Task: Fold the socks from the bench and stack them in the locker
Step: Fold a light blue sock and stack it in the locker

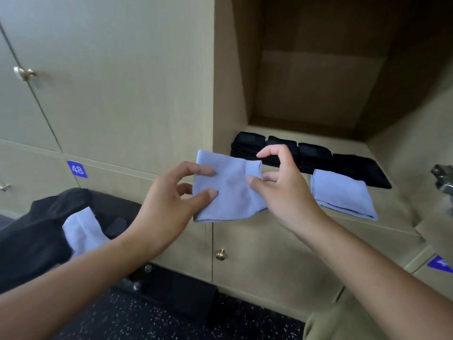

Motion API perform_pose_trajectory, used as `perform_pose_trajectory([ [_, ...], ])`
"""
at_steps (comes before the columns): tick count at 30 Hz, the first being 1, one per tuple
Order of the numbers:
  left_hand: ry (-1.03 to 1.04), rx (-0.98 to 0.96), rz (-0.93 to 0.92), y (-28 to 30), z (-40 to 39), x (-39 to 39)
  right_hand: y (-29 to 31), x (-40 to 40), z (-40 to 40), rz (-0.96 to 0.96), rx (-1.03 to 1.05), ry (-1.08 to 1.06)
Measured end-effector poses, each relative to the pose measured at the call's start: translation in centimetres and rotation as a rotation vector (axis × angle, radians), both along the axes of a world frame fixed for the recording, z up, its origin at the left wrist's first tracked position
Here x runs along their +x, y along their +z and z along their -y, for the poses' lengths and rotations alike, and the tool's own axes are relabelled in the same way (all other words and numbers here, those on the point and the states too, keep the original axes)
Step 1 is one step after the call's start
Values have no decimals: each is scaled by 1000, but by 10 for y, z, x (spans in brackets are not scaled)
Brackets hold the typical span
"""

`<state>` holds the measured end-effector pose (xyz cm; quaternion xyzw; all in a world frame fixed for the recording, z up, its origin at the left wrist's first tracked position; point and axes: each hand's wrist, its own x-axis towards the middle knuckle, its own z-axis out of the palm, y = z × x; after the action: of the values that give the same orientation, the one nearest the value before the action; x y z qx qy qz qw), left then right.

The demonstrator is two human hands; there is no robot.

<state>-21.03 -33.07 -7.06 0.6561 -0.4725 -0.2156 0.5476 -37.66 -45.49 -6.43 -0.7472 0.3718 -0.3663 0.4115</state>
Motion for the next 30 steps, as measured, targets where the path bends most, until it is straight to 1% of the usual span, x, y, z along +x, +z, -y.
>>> perform_pose_trajectory([
  [3,-28,42,-45,5,5,-12,0,-8,6,-35,-108,-3],
  [7,-67,50,-136,11,19,-22,5,-20,13,-58,-137,-10],
  [11,-69,29,-94,11,43,-33,7,-42,27,-110,-196,-28],
  [17,-127,56,-26,7,92,-54,5,-75,50,-141,-151,-154],
  [21,-214,50,-69,9,126,-72,3,-99,68,-135,-141,-275],
  [24,-268,61,-68,8,155,-86,-1,-115,87,-149,-142,-366],
  [30,-380,171,-60,7,196,-109,-8,-137,104,-247,-107,-455],
])
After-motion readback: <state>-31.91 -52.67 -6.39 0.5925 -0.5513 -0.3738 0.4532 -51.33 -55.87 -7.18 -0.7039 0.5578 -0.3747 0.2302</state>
